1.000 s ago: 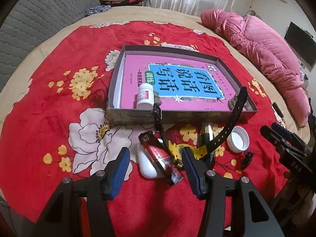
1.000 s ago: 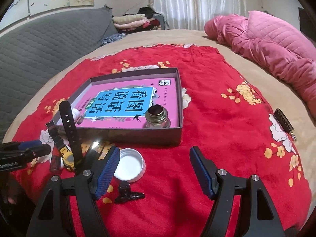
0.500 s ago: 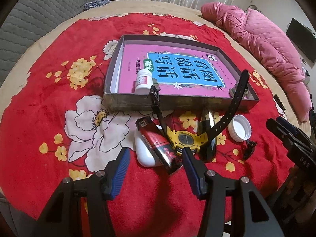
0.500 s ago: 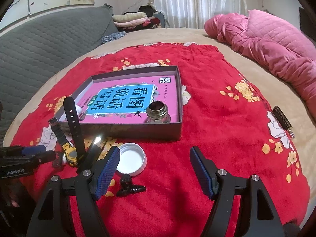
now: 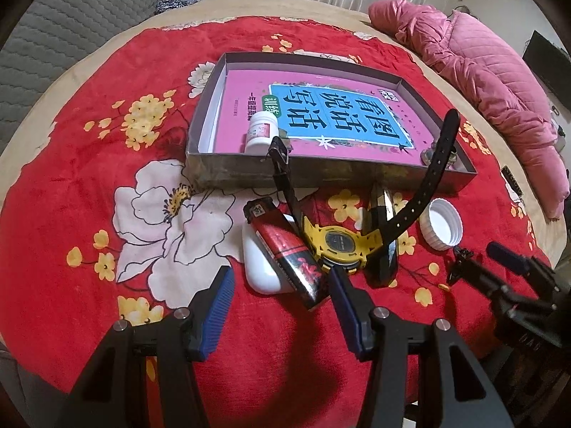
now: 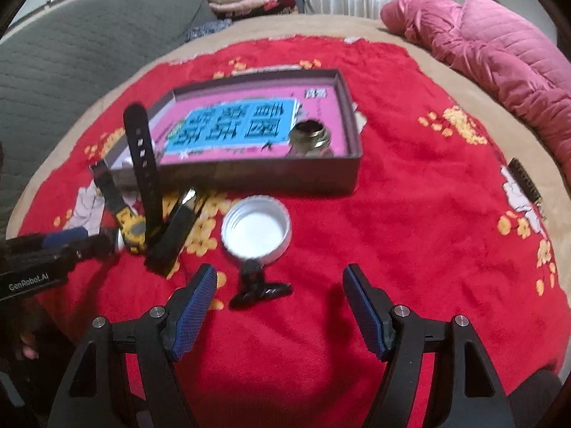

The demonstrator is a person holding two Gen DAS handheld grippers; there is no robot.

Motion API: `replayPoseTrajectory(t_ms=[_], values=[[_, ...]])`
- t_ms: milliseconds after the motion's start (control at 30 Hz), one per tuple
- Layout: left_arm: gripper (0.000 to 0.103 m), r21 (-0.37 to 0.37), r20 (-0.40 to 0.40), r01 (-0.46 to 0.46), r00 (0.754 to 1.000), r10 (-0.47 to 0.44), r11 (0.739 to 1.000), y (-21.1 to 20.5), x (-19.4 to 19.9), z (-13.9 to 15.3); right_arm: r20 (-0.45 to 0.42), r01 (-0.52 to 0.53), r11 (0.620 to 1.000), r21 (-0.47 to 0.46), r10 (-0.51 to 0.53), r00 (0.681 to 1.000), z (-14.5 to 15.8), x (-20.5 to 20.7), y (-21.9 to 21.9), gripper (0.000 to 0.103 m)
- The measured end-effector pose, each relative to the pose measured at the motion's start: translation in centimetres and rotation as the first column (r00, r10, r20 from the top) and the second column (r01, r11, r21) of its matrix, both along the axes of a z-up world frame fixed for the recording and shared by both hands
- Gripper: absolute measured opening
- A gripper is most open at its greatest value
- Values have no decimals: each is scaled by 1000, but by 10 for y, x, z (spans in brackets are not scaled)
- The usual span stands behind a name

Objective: Organize rigid objects
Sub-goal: 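Move the left gripper back toward the red lighter while the right gripper grasps the black clip, then close the left gripper around the red lighter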

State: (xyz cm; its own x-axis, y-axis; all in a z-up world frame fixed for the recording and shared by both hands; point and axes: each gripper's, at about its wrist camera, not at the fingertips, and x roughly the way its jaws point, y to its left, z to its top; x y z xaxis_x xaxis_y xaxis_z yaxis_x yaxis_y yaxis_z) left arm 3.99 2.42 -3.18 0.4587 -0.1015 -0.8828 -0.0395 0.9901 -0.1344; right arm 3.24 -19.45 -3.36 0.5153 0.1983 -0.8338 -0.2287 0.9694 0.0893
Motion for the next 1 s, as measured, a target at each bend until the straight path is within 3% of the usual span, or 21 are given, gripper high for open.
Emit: replayPoseTrajectory(t_ms=[200,400,467,633,733,1000], values=[[54,4,4,-12,1000,12,1000,1,1,0,-39,24,1000,8,-23,999,-10,3,-2,74],[54,8,8,-25,1000,25,1000,2,2,0,-20,3,1000,-19,-3,1000,-14,8,3,74],[54,8,8,-30,1000,30,1000,2,3,0,-9,-11,999,-40,11,1000,-13,8,6,69],[54,11,2,-33,999,33,999,-1,7,-2,0,-33,997,-75,34,999,-14,10,10,40],[54,18,-11,-35,999,35,999,-4,11,-5,-9,-47,997,-68,47,999,-16,11,11,31],[55,46,-31,-32,999,33,998,-5,12,-10,-15,-60,996,-62,59,998,-18,11,14,27]])
